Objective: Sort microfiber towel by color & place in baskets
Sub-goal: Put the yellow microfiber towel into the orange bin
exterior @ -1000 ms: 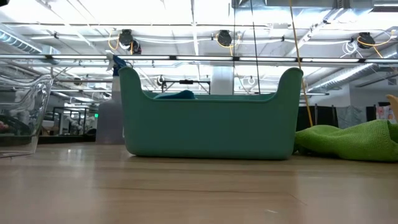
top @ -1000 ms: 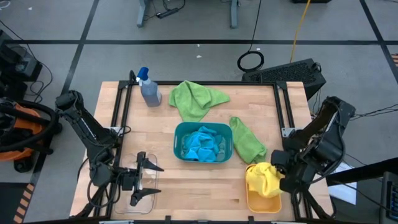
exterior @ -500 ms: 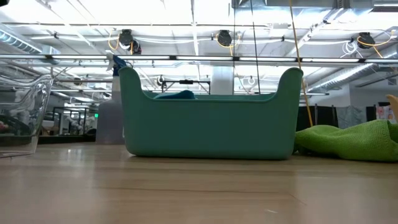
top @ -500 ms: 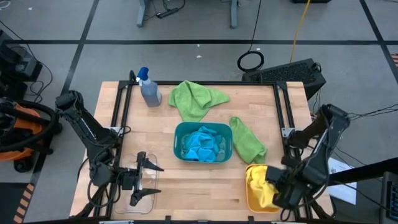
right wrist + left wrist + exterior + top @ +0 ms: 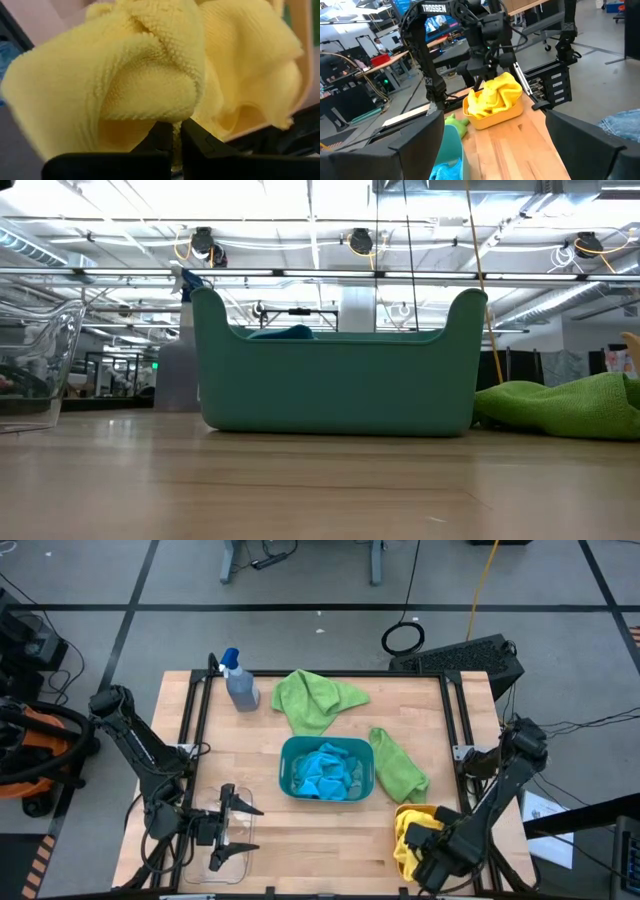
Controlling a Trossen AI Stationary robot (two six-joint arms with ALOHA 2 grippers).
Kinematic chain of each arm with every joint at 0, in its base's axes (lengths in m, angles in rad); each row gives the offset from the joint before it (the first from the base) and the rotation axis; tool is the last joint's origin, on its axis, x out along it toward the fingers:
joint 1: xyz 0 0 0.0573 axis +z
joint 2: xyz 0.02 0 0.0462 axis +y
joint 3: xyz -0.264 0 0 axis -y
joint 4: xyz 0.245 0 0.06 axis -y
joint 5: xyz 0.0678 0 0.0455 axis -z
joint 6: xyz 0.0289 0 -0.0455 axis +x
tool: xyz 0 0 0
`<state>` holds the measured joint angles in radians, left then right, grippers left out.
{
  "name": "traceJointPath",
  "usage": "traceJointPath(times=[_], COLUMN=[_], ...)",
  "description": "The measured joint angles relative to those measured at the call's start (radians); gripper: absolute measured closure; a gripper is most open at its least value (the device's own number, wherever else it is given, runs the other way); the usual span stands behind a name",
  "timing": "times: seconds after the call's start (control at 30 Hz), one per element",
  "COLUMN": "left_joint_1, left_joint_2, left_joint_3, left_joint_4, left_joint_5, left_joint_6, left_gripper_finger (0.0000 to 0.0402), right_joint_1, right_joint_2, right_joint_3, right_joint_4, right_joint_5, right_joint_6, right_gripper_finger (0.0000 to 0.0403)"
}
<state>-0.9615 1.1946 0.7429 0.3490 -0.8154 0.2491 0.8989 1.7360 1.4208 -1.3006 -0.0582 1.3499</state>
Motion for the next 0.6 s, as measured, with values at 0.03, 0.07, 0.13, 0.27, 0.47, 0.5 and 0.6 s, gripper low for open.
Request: traceJointPath(times=[0.03,0.07,0.13,0.27,0.47,0.5,0.6], left_joint_1=[0.000,0.000,0.000,0.000,0.000,0.000,0.000], left_joint_2=[0.000,0.000,0.000,0.000,0.000,0.000,0.000], left_joint_3=[0.000,0.000,0.000,0.000,0.000,0.000,0.000], left_joint_4=[0.000,0.000,0.000,0.000,0.000,0.000,0.000], left_joint_5=[0.000,0.000,0.000,0.000,0.000,0.000,0.000], left_joint_6=[0.000,0.000,0.000,0.000,-0.001,-0.001,-0.001], left_gripper_finger=[0.0047,0.0047,0.0047,0.0047,0.0047,0.0047,0.0047], right_joint_1=[-0.003,-0.004,-0.010,-0.012,-0.012,-0.012,-0.003], right_joint_2=[0.013,0.027,0.055,0.113,0.166,0.165,0.145], right_joint_3=[0.000,0.000,0.000,0.000,0.000,0.001,0.013], right_joint_4=[0.004,0.008,0.017,0.045,0.050,0.045,-0.001], right_joint_5=[0.001,0.001,0.001,0.001,-0.004,-0.005,0.002], right_joint_6=[-0.004,-0.005,-0.005,-0.045,-0.130,-0.132,-0.124], right_gripper_finger=[0.0397,0.0397,0.0397,0.0397,0.0396,0.0395,0.0381])
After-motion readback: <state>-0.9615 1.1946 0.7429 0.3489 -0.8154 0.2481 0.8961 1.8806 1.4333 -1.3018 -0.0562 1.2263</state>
